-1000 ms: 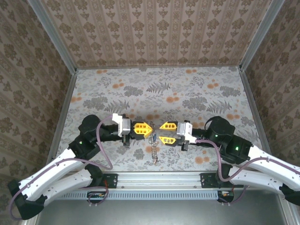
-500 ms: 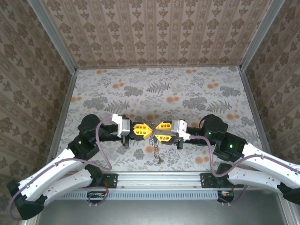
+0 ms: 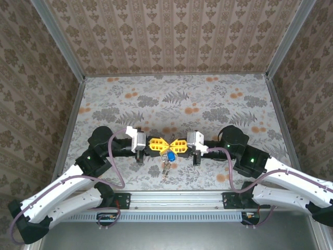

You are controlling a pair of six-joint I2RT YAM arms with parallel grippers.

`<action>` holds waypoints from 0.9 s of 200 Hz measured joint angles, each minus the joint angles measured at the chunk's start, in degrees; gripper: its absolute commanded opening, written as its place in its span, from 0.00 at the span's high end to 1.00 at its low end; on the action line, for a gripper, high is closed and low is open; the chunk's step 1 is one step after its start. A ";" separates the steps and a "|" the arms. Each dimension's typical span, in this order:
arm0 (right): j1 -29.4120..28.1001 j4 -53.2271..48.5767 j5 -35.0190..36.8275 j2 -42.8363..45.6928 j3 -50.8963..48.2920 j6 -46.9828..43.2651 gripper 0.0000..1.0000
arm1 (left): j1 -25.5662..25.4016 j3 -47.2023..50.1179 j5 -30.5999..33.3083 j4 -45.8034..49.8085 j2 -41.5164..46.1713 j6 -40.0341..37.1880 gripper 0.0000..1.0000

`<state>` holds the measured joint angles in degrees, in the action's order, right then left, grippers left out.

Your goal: Put the keys on the keyring

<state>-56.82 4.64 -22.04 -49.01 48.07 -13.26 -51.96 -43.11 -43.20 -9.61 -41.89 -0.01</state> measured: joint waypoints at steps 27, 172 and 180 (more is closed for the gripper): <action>0.00 -0.98 0.70 -0.55 1.25 -0.22 1.00 | -0.17 -3.50 2.27 6.23 -0.26 -2.73 1.00; 0.07 -15.65 7.50 -6.58 9.25 -4.59 1.00 | -6.49 -27.80 23.54 48.09 -11.37 -20.68 0.78; 0.07 -15.67 7.48 -6.73 9.29 -4.59 1.00 | -6.51 -27.80 23.56 48.19 -11.58 -20.81 0.79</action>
<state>-56.75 -11.03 -14.57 -55.75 57.36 -17.85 -58.48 -70.91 -19.64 38.59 -53.47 -20.82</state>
